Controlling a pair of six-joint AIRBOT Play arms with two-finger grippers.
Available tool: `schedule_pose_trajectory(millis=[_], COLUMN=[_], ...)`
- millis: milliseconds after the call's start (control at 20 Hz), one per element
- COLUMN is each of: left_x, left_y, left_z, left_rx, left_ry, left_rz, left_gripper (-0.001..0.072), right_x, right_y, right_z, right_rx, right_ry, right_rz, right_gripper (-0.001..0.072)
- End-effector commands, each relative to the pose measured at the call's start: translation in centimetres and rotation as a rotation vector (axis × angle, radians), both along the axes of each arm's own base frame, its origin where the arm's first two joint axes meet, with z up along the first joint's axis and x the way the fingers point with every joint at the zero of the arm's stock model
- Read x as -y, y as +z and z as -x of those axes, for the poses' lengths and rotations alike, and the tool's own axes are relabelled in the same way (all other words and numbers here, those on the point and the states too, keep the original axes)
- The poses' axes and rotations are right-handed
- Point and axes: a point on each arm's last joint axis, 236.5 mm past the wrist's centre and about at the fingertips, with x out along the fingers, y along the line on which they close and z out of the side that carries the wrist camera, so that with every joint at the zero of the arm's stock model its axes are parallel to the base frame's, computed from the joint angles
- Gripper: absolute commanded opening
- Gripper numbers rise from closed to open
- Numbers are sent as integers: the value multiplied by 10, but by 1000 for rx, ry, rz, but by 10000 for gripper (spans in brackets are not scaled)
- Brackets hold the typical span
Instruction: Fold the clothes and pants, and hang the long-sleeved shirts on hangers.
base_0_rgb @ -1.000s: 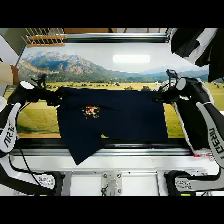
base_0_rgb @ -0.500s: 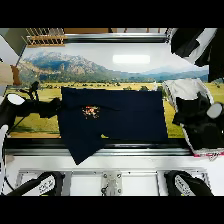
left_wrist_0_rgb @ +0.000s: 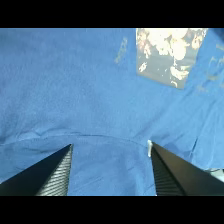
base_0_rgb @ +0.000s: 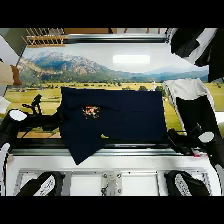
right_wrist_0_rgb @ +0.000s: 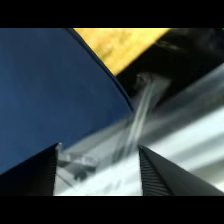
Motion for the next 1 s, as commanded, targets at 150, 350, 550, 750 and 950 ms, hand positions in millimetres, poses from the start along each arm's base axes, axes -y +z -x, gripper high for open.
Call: schedule_pose_trajectory(millis=[150,350,550,750,950], left_x=[1,0,-21,-30,-18], left_y=[-1,-2,-18,-50,-80], left_z=[3,4,27,74,117], left_rx=[-3,-5,-103,-271,-396], left_ry=[2,-1,-23,-32,-6], left_rz=[1,-4,-109,-158,-118], left_gripper=[491,491,491,491,491], right_x=[-12,-22,-21,-21,-21], right_y=[-16,-17,-17,-17,-17], right_z=[-24,-33,-34,-34,-34], right_rx=[70,108,112,113,113], right_ry=[20,67,65,65,65], right_rz=[30,56,58,58,58], right_gripper=[442,436,11,11,11])
